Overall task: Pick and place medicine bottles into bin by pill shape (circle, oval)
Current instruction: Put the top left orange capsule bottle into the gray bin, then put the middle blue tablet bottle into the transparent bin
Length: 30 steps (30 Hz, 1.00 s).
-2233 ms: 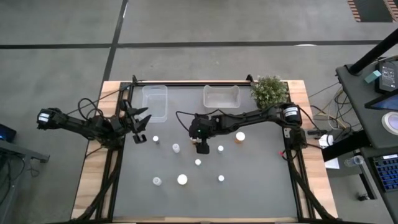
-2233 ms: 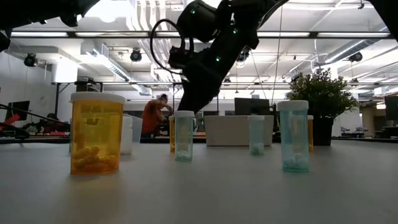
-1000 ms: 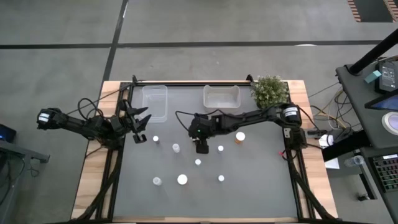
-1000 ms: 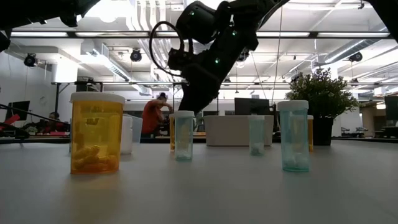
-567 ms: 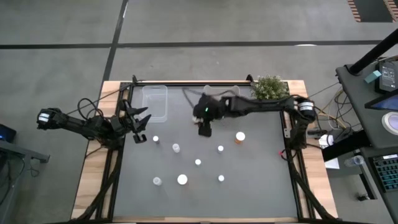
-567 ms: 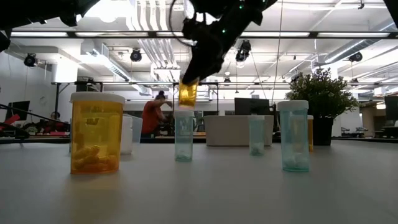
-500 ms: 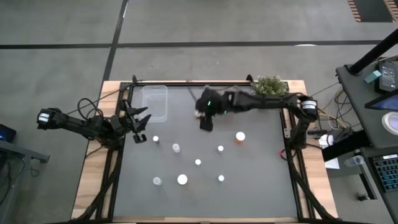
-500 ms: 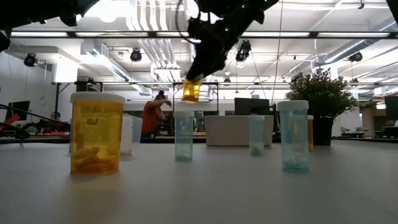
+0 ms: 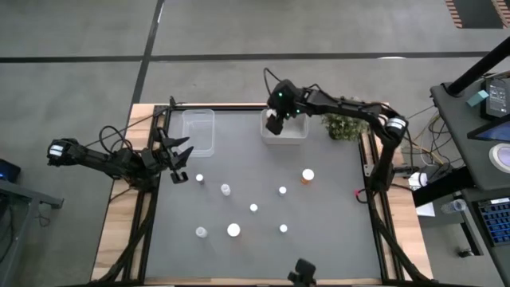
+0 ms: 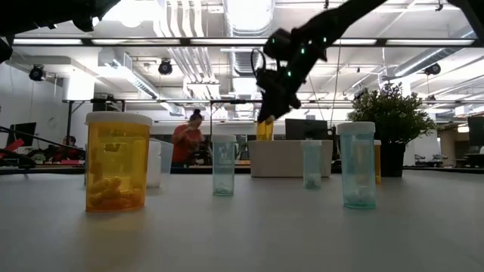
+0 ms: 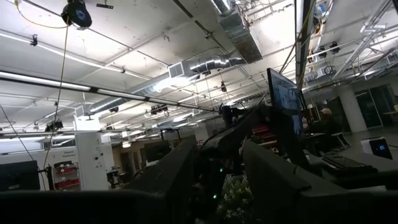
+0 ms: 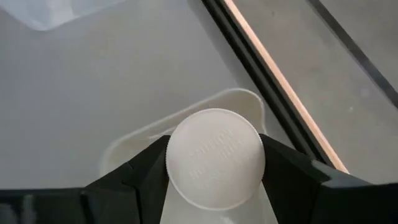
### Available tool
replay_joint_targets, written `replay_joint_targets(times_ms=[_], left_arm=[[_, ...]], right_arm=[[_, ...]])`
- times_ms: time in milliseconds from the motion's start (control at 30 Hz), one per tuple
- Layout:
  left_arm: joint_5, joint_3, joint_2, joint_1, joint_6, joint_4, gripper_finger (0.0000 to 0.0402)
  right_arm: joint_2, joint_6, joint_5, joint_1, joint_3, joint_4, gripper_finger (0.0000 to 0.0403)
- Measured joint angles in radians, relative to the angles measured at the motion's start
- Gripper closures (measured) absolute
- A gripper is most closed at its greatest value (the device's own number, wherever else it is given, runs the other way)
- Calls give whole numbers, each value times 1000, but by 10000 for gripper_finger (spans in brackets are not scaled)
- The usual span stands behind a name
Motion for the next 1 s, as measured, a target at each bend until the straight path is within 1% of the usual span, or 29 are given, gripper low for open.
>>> replay_joint_targets(times_ms=[133, 267, 533, 833, 1000], left_arm=[[0, 0, 0, 0, 0, 0, 272], [-1, 0, 0, 0, 0, -1, 272], [-3, 0, 0, 3, 0, -1, 272], [-4, 0, 0, 7, 0, -2, 272], [-4, 0, 0, 7, 0, -2, 272]], right_arm=[[50, 2, 0, -31, -3, 36, 190], [95, -6, -1, -35, -4, 47, 190], [119, -9, 0, -35, -4, 48, 189], [119, -9, 0, -35, -4, 50, 151], [119, -10, 8, -35, -4, 50, 146]])
